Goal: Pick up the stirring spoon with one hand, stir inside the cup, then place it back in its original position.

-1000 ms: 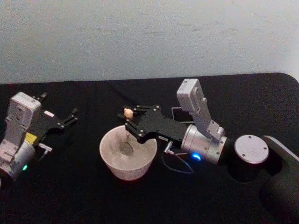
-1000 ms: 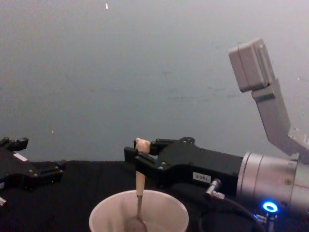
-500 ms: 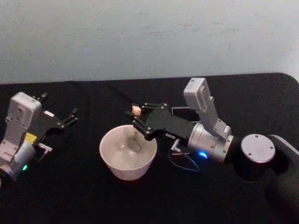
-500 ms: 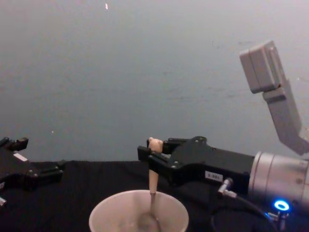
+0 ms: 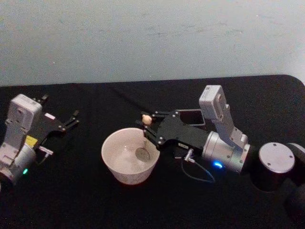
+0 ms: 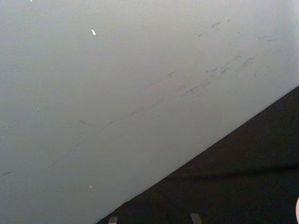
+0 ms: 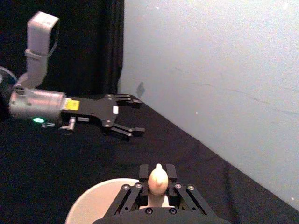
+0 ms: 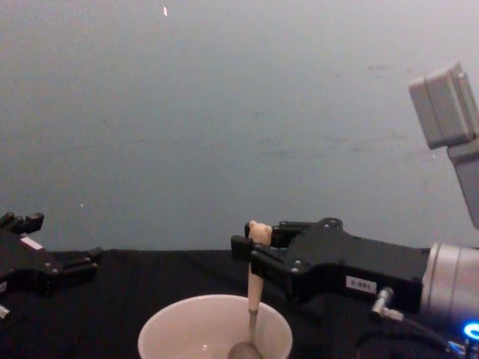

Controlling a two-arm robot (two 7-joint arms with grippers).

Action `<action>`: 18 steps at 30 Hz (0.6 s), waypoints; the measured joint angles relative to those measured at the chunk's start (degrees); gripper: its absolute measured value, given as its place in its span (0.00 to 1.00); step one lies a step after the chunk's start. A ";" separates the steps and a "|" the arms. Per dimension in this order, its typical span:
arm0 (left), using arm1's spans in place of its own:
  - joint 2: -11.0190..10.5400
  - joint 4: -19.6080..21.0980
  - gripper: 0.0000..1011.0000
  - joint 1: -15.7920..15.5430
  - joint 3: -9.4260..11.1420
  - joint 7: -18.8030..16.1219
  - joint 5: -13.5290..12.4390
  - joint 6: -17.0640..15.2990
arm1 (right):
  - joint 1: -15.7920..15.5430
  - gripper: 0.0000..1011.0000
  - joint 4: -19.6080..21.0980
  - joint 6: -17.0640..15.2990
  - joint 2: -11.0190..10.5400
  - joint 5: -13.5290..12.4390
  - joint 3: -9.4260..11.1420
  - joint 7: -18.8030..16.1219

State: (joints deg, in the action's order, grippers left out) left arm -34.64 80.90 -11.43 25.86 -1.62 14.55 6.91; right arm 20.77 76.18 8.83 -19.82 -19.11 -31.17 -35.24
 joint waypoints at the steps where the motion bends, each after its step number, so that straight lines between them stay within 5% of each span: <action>1: 0.00 0.00 0.99 0.00 0.00 0.00 0.00 0.00 | -0.48 0.21 0.77 -0.20 -0.42 -0.29 0.00 -0.31; 10: 0.00 0.00 0.99 0.00 0.00 0.00 0.00 0.00 | -2.43 0.21 4.39 -1.21 -1.76 -1.85 -0.79 -1.65; 18: 0.00 0.00 0.99 0.00 0.00 0.00 0.00 0.00 | -2.11 0.21 4.82 -1.50 -0.60 -2.77 -2.00 -1.75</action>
State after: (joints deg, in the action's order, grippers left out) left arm -34.65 80.90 -11.43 25.86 -1.62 14.55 6.91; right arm 18.66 81.01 7.32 -20.42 -21.88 -33.17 -36.99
